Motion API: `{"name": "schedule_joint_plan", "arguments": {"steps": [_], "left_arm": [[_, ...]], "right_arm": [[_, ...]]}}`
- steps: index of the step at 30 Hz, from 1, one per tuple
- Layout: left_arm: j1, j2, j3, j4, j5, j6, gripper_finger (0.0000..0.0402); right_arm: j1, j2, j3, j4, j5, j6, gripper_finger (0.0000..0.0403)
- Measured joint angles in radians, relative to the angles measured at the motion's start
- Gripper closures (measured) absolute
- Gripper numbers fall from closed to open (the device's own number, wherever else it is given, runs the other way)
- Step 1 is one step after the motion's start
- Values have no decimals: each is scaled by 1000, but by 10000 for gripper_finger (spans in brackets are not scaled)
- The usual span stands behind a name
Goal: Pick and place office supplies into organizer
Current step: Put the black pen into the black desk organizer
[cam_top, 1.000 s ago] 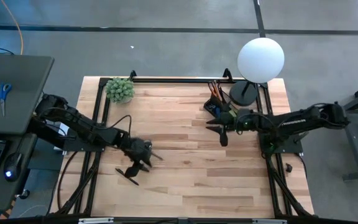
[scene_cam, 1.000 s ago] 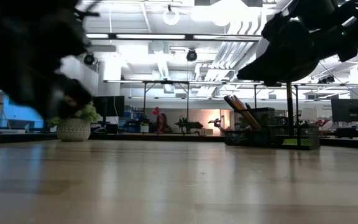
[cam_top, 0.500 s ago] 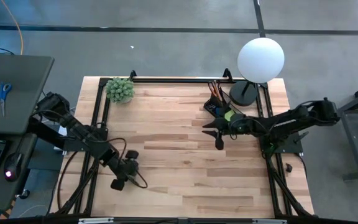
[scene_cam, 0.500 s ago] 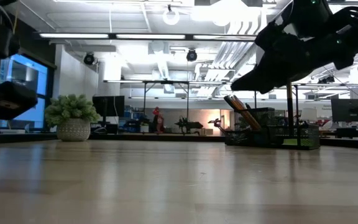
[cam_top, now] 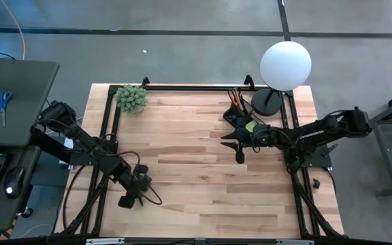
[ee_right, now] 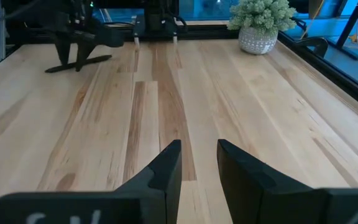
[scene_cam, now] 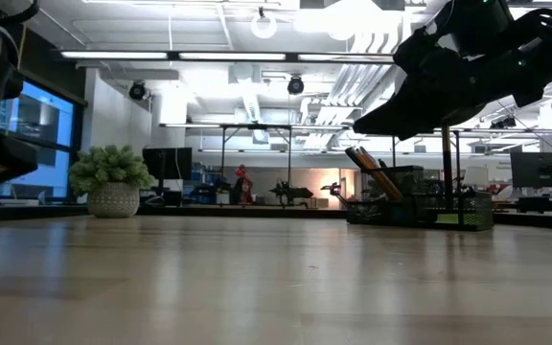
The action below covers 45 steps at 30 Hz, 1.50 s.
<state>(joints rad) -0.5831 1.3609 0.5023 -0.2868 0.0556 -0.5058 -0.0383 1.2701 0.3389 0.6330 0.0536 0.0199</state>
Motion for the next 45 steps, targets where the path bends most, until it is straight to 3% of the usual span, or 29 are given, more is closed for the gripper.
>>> {"name": "schedule_joint_plan", "arguments": {"steps": [4,8,12,18,24,33,36,42,45], "left_arm": [[-2,0,102,-244,0,0,279],[-26,0,151,-386,5,17,279],[-61,0,156,-392,-15,29,279],[-94,36,144,-379,-154,27,279],[-91,87,106,-325,-62,39,279],[-95,89,102,-303,-152,117,282],[-95,89,101,-298,-162,117,301],[-93,91,101,-285,-183,119,385],[-93,91,101,-282,-185,117,379]], "right_arm": [[0,0,0,0,0,0,309],[0,0,0,0,0,1,309],[-1,0,0,0,0,-8,309],[-1,0,0,0,6,-46,309],[-1,0,0,0,8,-53,309],[-1,0,0,7,29,-63,309],[-1,0,0,8,29,-63,309],[-1,0,0,8,30,-47,309],[-1,0,0,8,31,-47,309]]}}
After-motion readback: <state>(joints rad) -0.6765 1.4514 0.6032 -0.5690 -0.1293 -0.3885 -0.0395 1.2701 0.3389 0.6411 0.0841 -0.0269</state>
